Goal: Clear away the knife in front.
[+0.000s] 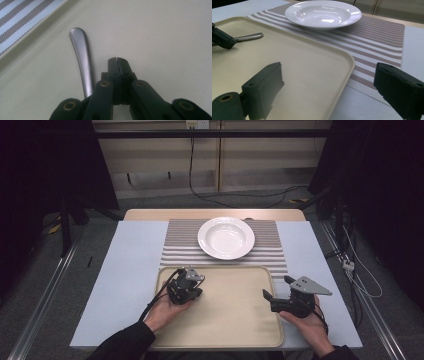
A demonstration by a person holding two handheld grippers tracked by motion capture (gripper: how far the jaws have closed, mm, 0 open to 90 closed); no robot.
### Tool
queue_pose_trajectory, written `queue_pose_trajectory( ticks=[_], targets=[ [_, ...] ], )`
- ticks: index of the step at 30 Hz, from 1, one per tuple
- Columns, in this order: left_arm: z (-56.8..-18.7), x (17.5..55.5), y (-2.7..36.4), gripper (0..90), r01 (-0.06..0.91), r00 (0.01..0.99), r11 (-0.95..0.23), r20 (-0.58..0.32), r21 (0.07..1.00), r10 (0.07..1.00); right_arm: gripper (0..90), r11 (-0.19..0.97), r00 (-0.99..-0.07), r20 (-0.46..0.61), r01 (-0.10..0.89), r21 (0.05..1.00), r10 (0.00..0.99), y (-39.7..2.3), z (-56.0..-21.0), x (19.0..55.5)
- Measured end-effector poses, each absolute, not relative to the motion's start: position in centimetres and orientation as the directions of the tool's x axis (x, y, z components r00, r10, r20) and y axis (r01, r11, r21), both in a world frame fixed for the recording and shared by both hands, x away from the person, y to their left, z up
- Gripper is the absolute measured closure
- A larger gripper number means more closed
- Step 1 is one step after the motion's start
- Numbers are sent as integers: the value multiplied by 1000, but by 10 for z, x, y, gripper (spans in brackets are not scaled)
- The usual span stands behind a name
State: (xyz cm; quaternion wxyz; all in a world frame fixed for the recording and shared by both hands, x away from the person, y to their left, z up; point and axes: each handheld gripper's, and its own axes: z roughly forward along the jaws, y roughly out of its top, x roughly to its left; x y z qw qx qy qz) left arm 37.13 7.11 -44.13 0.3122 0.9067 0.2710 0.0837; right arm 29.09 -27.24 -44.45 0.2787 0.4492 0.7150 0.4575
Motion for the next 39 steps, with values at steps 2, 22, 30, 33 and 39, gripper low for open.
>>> queue_pose_trajectory(
  ticks=[2,22,30,33,39],
  targets=[
    [-442,373,74,900,441,841,-655,-28,613,540,90,185,-444,7,387,903,896,-271,-445,291],
    [-440,381,89,900,469,825,-660,-23,587,565,90,188,-446,2,381,905,895,-271,-444,290],
    [-439,384,93,900,488,811,-658,-20,574,584,90,189,-442,-1,382,905,897,-271,-444,290],
    [-438,383,93,900,486,810,-663,-7,570,587,90,186,-442,3,383,905,897,-271,-444,290],
    [-438,382,95,900,507,791,-652,-5,564,611,90,187,-445,3,382,905,896,-271,-444,290]
  ],
)
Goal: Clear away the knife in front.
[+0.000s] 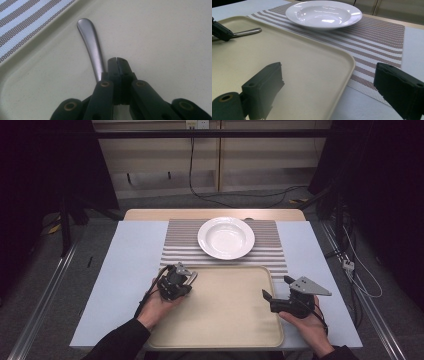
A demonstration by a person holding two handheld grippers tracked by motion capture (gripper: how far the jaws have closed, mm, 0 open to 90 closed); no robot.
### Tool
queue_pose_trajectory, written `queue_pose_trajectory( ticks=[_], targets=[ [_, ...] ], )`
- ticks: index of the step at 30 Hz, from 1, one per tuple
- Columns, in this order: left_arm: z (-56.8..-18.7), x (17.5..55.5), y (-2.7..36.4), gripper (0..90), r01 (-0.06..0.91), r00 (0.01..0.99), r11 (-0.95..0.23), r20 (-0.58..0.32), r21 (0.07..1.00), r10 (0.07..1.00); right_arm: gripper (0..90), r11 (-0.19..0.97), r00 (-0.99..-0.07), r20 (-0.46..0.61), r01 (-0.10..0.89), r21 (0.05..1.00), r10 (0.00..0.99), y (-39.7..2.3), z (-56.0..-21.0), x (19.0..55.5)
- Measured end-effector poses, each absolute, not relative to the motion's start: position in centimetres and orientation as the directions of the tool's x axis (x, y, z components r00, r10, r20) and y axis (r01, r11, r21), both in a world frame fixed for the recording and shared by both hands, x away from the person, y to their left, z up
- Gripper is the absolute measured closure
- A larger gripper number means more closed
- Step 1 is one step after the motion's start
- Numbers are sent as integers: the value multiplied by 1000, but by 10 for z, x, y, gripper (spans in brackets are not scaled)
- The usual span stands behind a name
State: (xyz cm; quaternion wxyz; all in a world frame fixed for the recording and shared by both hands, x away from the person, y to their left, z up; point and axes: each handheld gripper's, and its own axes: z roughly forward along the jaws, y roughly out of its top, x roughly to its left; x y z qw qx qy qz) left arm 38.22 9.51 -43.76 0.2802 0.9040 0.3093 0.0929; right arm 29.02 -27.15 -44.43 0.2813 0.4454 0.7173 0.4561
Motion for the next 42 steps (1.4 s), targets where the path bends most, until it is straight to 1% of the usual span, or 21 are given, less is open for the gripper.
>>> queue_pose_trajectory(
  ticks=[6,13,19,42],
  targets=[
    [-437,383,97,900,505,786,-653,12,564,618,90,188,-445,3,383,905,895,-271,-444,290],
    [-438,387,105,900,526,774,-635,-9,566,633,90,188,-448,4,383,904,894,-271,-444,290],
    [-437,388,108,900,522,774,-640,2,563,633,90,188,-447,4,383,904,895,-271,-444,290],
    [-436,387,125,900,556,757,-620,-29,553,652,90,187,-447,5,383,905,895,-271,-445,291]
  ],
)
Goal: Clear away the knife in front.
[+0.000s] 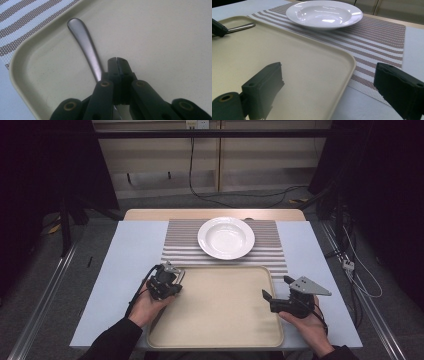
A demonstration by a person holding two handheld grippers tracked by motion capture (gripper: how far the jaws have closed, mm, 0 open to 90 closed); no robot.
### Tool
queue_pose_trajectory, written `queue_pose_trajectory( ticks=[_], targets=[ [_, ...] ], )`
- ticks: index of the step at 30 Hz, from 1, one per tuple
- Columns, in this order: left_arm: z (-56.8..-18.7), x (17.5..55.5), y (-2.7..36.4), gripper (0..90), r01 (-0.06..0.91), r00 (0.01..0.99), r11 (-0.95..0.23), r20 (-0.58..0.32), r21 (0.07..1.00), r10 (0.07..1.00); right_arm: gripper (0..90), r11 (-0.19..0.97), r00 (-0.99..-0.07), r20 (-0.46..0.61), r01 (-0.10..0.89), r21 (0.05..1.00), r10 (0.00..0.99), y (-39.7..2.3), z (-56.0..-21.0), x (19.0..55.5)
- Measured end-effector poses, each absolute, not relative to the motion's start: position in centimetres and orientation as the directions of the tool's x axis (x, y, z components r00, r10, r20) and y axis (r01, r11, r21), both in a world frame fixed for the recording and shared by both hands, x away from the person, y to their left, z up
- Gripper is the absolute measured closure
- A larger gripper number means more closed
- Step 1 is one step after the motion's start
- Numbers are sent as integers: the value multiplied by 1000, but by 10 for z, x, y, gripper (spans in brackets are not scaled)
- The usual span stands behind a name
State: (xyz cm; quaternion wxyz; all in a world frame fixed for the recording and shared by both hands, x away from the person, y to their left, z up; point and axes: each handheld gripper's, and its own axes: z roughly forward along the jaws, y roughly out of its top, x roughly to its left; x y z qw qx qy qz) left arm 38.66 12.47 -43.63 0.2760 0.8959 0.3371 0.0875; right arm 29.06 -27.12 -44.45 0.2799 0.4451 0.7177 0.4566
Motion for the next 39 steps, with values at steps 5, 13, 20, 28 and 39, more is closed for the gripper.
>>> queue_pose_trajectory(
  ticks=[5,13,20,28,39],
  targets=[
    [-436,385,127,900,558,755,-619,-29,553,655,90,187,-446,4,383,904,895,-271,-444,291],
    [-436,383,136,900,566,750,-608,-41,557,660,90,186,-445,5,384,904,895,-271,-445,291],
    [-436,382,145,900,572,740,-599,-37,560,672,90,187,-444,5,386,903,896,-271,-445,291],
    [-437,380,149,900,581,731,-590,-40,561,682,90,187,-444,5,387,903,896,-271,-445,291],
    [-437,380,154,900,590,718,-579,-38,562,695,90,189,-442,3,389,902,897,-271,-445,291]
  ],
)
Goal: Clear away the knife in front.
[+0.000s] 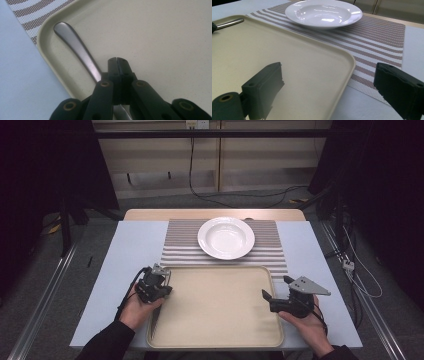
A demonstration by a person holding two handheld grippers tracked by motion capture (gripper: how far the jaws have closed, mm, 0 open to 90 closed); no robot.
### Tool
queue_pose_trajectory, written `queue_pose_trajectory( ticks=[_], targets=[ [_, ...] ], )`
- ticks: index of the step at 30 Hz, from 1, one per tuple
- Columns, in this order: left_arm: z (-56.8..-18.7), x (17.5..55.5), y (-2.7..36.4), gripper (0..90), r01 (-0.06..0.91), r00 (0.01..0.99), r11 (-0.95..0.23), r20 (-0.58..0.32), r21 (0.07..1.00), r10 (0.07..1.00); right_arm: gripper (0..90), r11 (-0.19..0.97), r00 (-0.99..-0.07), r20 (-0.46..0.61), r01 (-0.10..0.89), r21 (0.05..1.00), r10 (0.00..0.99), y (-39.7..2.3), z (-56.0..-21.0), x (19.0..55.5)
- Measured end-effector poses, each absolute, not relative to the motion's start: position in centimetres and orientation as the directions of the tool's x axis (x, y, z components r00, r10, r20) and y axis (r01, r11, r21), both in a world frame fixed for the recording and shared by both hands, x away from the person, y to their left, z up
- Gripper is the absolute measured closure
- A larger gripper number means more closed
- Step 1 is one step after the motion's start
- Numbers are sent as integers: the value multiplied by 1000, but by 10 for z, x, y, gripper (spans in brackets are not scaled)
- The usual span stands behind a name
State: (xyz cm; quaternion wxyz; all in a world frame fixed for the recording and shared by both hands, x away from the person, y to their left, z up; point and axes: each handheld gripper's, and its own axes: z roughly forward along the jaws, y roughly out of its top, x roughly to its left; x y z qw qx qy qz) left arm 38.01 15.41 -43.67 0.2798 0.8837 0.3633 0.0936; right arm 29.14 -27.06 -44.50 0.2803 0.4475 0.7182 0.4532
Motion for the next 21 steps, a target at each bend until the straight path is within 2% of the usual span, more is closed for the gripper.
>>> queue_pose_trajectory(
  ticks=[15,21],
  targets=[
    [-438,376,160,900,593,706,-564,-34,576,707,90,188,-443,5,391,901,897,-270,-445,291],
    [-438,375,158,861,570,726,-566,-44,596,686,90,189,-446,5,388,902,895,-270,-445,292]
  ],
)
